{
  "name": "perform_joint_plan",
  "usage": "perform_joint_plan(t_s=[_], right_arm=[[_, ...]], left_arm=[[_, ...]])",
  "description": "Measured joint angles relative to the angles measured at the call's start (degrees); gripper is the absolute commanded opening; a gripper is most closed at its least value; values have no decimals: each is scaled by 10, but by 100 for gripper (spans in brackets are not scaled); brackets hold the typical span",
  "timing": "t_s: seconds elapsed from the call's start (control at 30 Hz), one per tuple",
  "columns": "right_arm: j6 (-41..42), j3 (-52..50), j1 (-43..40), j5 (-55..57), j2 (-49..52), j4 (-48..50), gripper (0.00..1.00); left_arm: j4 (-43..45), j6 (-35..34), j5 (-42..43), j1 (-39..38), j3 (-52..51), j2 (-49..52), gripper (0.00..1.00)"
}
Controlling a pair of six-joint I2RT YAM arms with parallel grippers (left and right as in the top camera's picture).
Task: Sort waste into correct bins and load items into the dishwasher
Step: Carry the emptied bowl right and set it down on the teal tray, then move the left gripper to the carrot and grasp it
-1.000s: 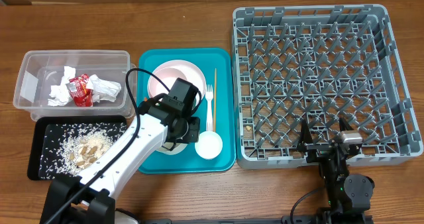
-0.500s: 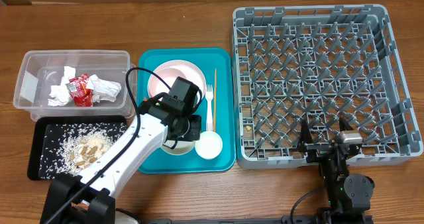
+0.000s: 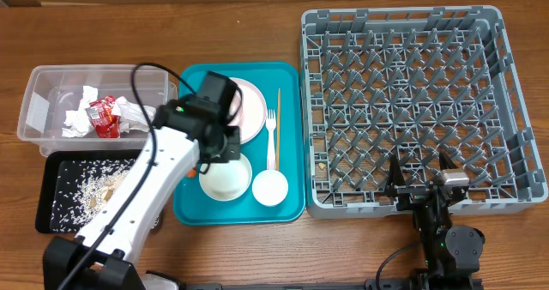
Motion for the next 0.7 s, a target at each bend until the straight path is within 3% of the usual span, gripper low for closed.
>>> perform_joint_plan(t_s=[0.27, 0.7], right_arm=[[0, 0, 0, 0, 0, 0, 100], [0, 0, 0, 0, 0, 0, 100]], left_arm=[[-49, 8, -23, 60, 2, 0, 32], [20, 10, -66, 69, -27, 0, 33]])
